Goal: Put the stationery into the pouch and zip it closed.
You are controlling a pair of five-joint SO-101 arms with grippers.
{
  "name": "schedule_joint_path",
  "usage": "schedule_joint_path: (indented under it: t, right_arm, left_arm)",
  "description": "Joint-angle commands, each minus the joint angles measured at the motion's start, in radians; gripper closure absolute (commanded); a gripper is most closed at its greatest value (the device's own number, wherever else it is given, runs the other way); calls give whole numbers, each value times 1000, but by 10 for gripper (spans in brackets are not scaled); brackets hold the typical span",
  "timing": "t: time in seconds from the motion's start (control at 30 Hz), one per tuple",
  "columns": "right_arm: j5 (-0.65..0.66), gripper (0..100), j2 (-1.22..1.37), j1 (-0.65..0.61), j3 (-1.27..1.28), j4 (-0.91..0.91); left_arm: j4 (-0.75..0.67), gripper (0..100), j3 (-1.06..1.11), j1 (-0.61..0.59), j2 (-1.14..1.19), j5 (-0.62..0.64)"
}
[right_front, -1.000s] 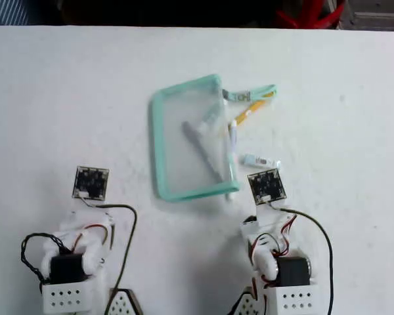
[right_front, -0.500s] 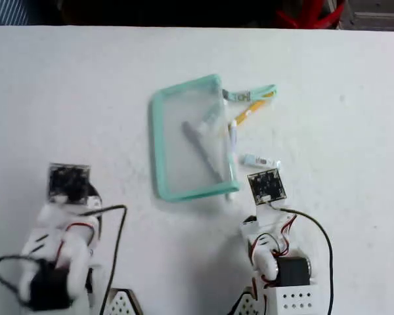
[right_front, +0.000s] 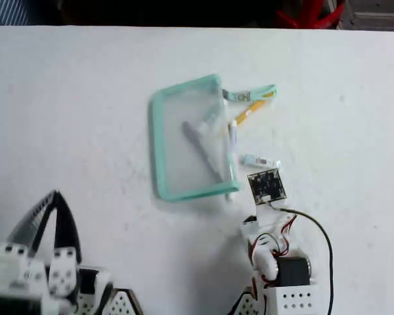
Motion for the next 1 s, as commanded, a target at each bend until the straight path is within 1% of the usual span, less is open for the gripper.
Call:
schedule_joint_path:
  t: [0.0, 0.1, 0.37, 0.5, 0.6, 0.97]
  right_arm:
    - [-9, 980, -7, 1, 9, 2]
    - [-9, 980, -7, 1, 9, 2]
    - [-9, 980, -7, 1, 9, 2]
    - [-9, 980, -7, 1, 9, 2]
    - [-9, 980, -7, 1, 9, 2]
    - [-9, 980, -5, 1, 9, 2]
  left_arm:
    - [44, 976, -127, 38, 7, 11]
    - [38, 976, -147, 38, 8, 11]
    - [-31, 976, -144, 35, 10, 15]
    - [-69, 976, -143, 38, 10, 104]
    - [-114, 976, -146, 38, 10, 135]
    - [-189, 976, -149, 31, 12, 137]
